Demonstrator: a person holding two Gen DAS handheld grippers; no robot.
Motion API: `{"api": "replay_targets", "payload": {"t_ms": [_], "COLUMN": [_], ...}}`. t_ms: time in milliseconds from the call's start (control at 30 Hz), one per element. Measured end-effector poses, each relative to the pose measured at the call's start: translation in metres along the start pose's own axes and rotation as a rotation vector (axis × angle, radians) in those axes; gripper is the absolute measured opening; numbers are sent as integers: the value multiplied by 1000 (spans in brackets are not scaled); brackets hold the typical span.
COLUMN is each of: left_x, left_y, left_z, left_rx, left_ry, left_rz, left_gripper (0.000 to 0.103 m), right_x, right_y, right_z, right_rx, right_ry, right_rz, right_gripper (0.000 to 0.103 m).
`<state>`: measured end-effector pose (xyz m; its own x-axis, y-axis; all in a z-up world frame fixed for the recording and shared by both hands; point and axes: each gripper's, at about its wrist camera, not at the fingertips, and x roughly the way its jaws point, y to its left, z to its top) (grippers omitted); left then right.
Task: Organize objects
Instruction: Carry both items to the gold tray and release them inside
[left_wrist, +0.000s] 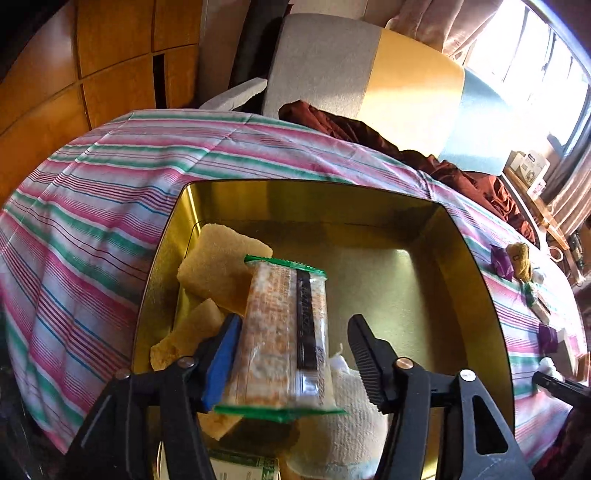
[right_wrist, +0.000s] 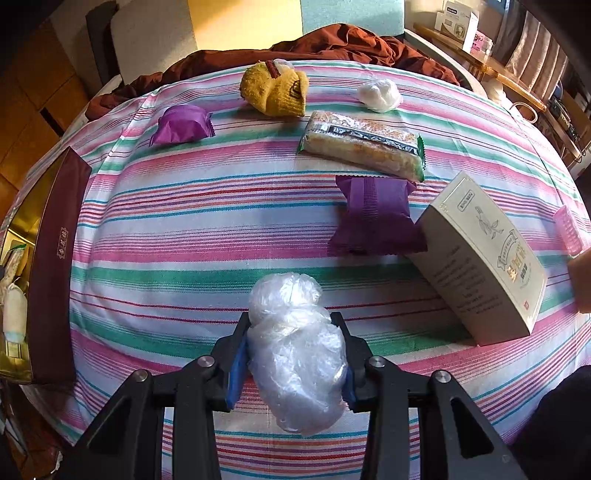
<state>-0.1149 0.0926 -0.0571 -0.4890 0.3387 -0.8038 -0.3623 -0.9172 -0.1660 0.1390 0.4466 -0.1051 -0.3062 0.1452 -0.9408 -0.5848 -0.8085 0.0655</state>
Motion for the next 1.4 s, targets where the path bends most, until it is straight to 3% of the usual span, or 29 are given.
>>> {"api": "replay_targets", "payload": {"t_ms": [267,533,800,1067,1233,1400], "left_x": [-41,-69,-79,-85,-90,-92], "left_y": [6,13,17,28,41,55], "left_z": [-12,-29,-36,-39,-41,-45], "left_rx": [-16,13,13,-15,-43,-70], "left_ry": [-94,-147,-168,-183,-191,-191], "left_rz": [3,52,41,41,56,70], "left_gripper": [66,69,70,71,71,72], "right_x": [0,-7,-42,-78,-61,-35], "right_y": [13,44,84,191,256,293], "right_z": [-3,-17,-11,-18,-37,-54], "right_rx": [-37,-104,-154,-404,-560,-646], "right_ry": [3,-5,-88,-153,-78,27], "right_rz": [33,135,239,394,442,489], "right_gripper": [39,37,36,37,37,39]}}
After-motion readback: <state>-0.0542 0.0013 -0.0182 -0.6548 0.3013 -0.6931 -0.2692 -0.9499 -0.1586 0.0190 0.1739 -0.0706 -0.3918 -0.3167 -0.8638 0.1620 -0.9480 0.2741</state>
